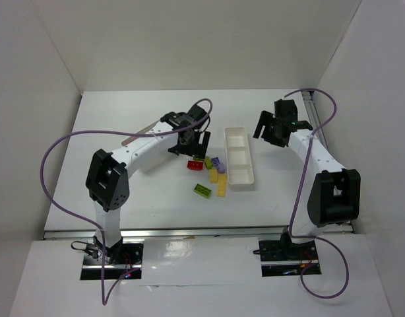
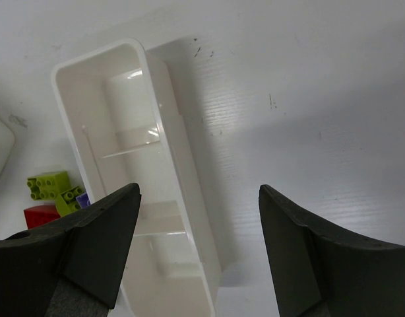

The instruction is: Sort the legos into containers by color

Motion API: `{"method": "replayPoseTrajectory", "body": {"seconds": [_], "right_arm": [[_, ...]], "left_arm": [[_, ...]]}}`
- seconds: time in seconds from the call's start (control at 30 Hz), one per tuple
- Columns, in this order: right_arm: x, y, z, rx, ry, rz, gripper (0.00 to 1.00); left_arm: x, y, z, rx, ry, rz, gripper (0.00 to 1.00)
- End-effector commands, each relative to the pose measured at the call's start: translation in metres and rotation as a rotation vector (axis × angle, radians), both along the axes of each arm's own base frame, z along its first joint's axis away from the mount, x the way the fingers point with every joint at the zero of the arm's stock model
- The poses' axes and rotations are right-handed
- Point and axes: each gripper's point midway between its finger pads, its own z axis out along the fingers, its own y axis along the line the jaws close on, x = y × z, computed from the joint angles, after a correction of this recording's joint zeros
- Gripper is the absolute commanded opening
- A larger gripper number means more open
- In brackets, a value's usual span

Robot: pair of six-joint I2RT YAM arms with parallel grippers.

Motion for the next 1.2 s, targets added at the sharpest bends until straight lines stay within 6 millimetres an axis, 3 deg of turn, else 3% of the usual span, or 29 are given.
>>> {"method": "replayPoseTrajectory", "body": {"seconds": [0.0,0.07,0.23,0.7,0.77,0.93,1.03,1.17], "right_arm": [[0.008,0.001,0.017,0.004,-0.042,0.004,0.8],[0.007,-0.001,0.016,-0.003,-0.034,-0.002,0.8],[0.007,-0.001,0.016,-0.01,-0.034,0.005,0.8],[0.004,-0.003,0.019,-0.009,-0.044,-0.008,0.8],[0.004,-0.003,0.019,-0.009,-0.044,-0.008,0.8],[0.002,-0.003,0.016,-0.01,-0.035,-0.008,0.8],[0.002,-0.003,0.016,-0.01,-0.034,-0.008,0.8],[0.004,-0.003,0.019,-0.009,-0.044,-0.008,0.8]], "left_arm": [[-0.006,-0.017,-0.006,-0.047,0.031,-0.051,0.98],[-0.013,-0.028,-0.025,-0.032,0.069,-0.08,1.0],[-0.009,-0.043,-0.051,-0.04,0.111,-0.062,1.0],[-0.004,-0.034,-0.103,0.043,0.142,0.027,1.0],[0.0,-0.031,-0.107,0.048,0.143,0.025,0.96],[0.005,-0.035,-0.104,0.039,0.132,0.025,0.89],[0.008,-0.035,-0.102,0.04,0.119,0.027,0.8],[0.011,-0.035,-0.068,0.007,0.058,0.021,0.68]]}}
